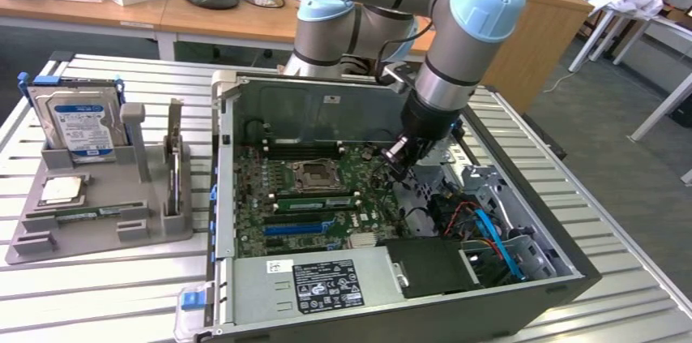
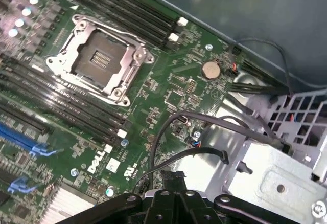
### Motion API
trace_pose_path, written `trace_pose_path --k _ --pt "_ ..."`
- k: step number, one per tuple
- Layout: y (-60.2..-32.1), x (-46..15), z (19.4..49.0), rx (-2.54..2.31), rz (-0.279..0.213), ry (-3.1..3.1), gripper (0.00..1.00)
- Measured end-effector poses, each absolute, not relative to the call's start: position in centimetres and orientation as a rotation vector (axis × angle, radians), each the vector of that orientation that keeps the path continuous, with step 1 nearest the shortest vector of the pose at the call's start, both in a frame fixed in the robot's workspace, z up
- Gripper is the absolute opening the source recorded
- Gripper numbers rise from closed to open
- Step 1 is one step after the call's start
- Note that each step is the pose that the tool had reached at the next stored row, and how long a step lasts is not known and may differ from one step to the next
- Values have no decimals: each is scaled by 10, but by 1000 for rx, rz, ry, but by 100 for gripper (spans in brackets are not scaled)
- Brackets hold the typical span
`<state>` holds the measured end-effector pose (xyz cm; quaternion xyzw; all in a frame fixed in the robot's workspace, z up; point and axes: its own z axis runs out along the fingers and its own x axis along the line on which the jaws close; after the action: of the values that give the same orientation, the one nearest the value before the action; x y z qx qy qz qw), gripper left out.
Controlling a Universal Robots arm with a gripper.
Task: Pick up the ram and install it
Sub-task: 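Press down the ram until it locks into place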
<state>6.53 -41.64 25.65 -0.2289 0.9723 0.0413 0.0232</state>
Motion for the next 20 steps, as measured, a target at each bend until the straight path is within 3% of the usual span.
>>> trace_pose_path --k 20 --pt "-416 65 255 -185 112 3075 10"
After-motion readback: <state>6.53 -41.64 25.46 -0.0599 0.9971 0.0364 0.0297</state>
